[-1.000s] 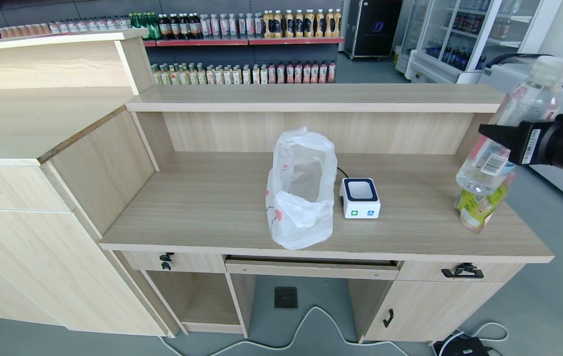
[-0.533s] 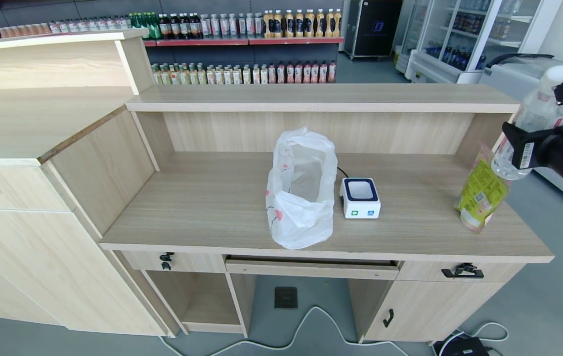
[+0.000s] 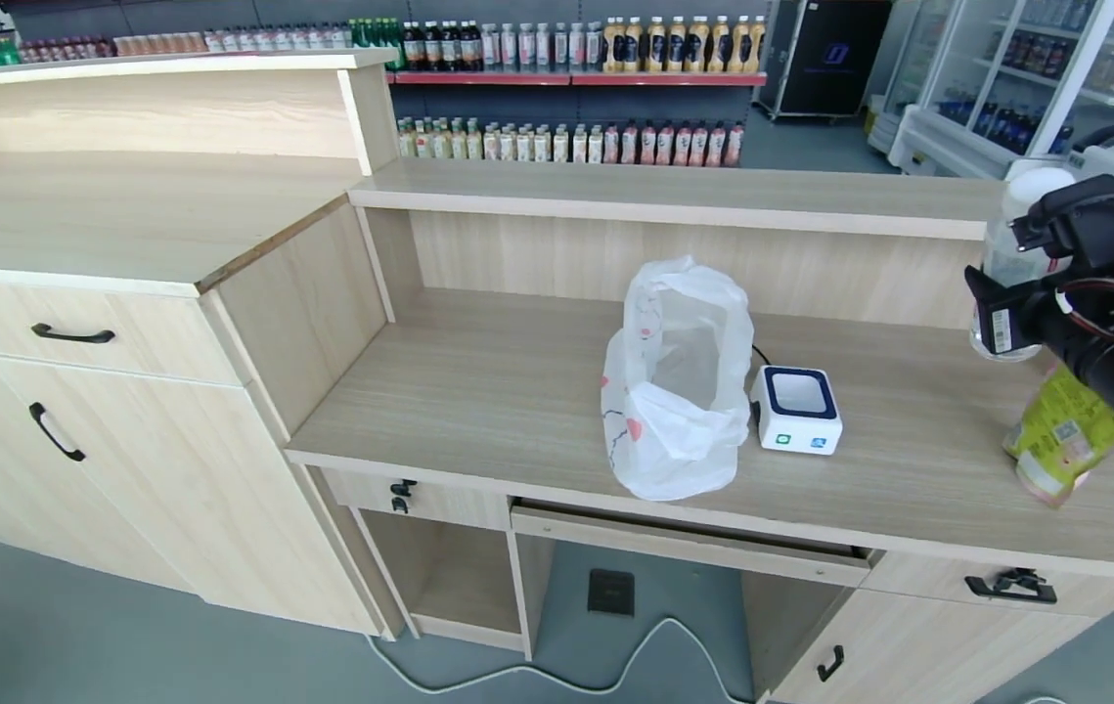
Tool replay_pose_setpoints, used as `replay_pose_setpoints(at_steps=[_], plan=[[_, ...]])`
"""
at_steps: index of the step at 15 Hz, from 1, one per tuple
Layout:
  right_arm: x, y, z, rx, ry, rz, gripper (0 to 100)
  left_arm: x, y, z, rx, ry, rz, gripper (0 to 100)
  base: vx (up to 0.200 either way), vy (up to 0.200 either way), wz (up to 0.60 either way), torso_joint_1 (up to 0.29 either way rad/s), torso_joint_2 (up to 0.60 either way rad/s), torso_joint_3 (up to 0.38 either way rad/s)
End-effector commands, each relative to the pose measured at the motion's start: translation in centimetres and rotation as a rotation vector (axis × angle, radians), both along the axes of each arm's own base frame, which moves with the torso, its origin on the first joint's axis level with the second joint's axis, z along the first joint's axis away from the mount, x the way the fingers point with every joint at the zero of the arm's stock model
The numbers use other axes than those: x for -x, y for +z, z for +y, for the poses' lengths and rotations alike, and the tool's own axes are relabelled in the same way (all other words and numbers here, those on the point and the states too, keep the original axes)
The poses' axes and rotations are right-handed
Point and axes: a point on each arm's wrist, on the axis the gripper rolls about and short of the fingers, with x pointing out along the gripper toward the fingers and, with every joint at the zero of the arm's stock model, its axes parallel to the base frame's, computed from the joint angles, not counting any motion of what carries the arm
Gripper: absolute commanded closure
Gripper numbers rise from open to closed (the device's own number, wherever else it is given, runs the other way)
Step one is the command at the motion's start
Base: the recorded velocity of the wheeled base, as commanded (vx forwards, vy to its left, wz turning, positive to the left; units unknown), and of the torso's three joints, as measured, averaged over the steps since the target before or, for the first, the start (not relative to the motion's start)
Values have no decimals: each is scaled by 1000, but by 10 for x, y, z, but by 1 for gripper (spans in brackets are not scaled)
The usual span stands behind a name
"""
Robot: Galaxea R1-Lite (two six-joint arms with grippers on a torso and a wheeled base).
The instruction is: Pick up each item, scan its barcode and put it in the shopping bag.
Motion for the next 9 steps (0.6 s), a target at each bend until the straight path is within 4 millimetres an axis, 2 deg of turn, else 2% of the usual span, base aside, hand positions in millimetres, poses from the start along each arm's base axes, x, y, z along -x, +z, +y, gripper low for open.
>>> replay_pose_setpoints(at_steps=[1, 5, 9], plan=[[-13, -2, 0, 23, 0, -12, 100, 0, 0, 0, 0, 1, 0, 0, 0, 0, 600, 2, 2, 2], [-28, -13, -10, 138, -44, -13, 100, 0, 0, 0, 0, 1, 0, 0, 0, 0, 0, 0, 0, 0], [-25, -16, -31, 226, -101, 11, 100, 0, 0, 0, 0, 1, 0, 0, 0, 0, 0, 0, 0, 0]])
